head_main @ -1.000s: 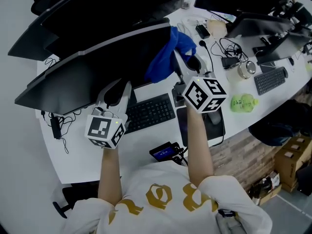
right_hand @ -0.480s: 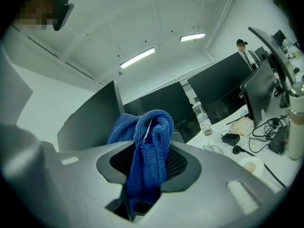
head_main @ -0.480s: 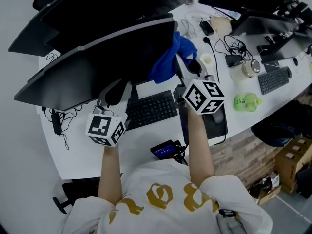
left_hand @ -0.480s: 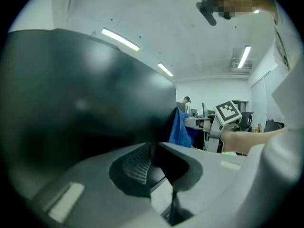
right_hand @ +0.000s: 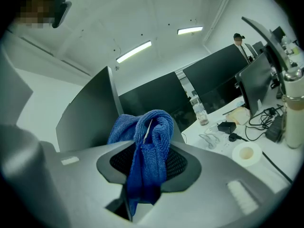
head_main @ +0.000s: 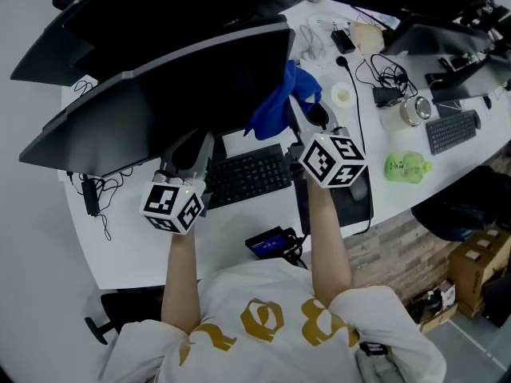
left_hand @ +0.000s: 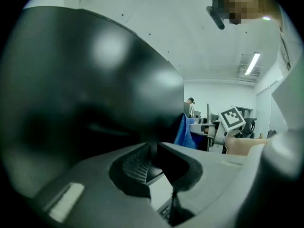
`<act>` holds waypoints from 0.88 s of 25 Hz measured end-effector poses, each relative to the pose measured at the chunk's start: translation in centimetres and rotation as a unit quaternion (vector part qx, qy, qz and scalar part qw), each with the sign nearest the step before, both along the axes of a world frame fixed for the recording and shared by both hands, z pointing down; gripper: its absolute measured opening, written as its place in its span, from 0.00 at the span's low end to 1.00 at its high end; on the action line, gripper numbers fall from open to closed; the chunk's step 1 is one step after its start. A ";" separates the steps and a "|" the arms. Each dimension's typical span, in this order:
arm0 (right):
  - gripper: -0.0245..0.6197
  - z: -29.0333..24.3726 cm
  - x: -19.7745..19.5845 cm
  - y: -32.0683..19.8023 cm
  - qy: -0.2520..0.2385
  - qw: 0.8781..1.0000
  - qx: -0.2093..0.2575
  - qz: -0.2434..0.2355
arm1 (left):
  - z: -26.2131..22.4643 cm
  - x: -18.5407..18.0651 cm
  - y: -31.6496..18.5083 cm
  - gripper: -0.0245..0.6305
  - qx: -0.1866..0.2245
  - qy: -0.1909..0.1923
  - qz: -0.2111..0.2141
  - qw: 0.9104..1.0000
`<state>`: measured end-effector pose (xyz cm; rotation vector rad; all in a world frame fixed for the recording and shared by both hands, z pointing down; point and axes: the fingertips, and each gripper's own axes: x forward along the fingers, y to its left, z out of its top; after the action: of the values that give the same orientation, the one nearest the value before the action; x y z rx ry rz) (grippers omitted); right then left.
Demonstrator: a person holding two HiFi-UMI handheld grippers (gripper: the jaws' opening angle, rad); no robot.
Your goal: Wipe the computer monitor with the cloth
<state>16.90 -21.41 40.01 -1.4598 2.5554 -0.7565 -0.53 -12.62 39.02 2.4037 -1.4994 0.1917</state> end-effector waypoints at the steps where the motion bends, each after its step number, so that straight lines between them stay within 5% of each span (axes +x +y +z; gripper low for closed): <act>1: 0.28 0.4 0.0 0.1 0.001 1.000 -0.004 0.000 | 0.2 -0.2 0.0 0.11 -0.003 0.006 -0.003 1.000; 22: 0.28 7.7 0.2 0.9 -0.006 0.996 -0.085 -0.005 | 5.5 -0.3 0.5 0.11 -0.064 0.022 -0.007 0.998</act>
<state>17.05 -20.49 47.68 -1.4829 2.5462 -1.0024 -0.86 -12.16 44.48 2.2814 -1.4400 0.2221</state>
